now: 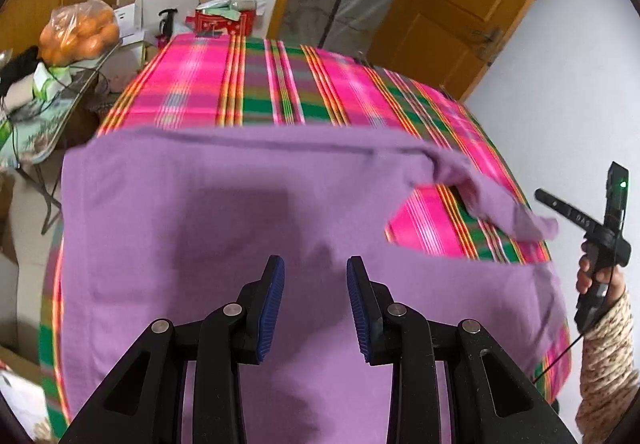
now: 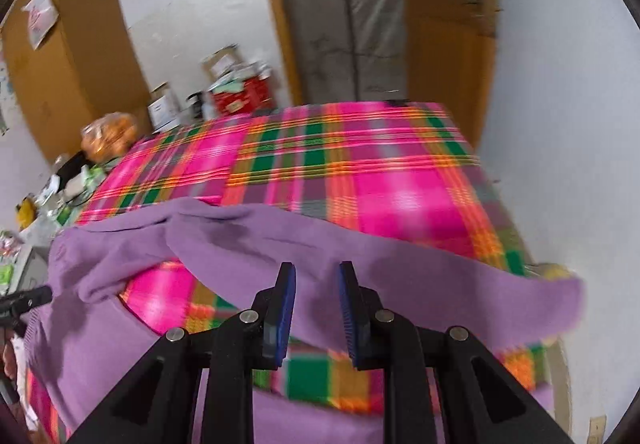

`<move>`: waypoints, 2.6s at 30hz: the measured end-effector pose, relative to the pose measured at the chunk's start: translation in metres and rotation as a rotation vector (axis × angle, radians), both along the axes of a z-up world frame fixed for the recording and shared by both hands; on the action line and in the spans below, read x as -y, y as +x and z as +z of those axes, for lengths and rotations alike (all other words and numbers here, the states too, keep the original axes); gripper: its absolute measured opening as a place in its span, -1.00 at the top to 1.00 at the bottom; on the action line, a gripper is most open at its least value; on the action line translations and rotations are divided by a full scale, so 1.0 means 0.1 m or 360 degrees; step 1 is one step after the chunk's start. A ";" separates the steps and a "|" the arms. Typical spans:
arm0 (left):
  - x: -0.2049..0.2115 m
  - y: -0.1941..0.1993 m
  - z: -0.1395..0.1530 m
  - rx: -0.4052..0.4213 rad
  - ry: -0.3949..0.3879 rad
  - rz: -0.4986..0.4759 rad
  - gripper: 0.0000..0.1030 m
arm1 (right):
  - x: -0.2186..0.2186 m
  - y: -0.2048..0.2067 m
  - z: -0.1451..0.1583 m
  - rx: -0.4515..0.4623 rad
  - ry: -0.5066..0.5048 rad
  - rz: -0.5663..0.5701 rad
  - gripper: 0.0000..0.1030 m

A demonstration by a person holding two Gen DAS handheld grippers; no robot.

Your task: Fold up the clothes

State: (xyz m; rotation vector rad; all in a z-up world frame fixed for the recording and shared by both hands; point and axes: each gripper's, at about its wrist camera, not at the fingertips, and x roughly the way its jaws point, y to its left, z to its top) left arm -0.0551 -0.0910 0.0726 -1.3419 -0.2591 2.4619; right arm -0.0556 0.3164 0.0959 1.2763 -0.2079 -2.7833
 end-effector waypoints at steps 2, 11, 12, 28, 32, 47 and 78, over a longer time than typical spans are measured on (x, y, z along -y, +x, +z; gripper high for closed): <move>-0.03 -0.22 -0.01 0.0017 -0.0044 0.0003 0.36 | 0.17 -0.25 -0.09 0.0050 -0.0010 0.0064 0.57; -0.35 -0.95 -0.34 0.0128 -0.0165 -0.0161 0.36 | 0.57 -0.88 -0.40 0.0189 0.0045 0.0225 0.57; -0.37 -1.01 -0.37 0.0140 -0.0178 -0.0160 0.36 | 0.59 -0.92 -0.43 0.0201 0.0054 0.0231 0.57; -0.51 -1.62 -0.46 0.0124 -0.0066 -0.0131 0.36 | 0.63 -1.49 -0.67 0.0239 0.0166 0.0164 0.57; -0.56 -1.72 -0.47 0.0092 -0.0070 -0.0116 0.36 | 0.65 -1.61 -0.68 0.0238 0.0188 0.0162 0.57; -0.48 -1.65 -0.38 0.0159 -0.0088 0.0003 0.36 | 0.58 -0.79 -0.03 -0.0107 -0.0074 0.0188 0.54; -0.45 -1.38 -0.45 0.0134 -0.0080 -0.0026 0.36 | 2.02 -0.63 -0.69 0.0239 -0.0304 0.0807 0.39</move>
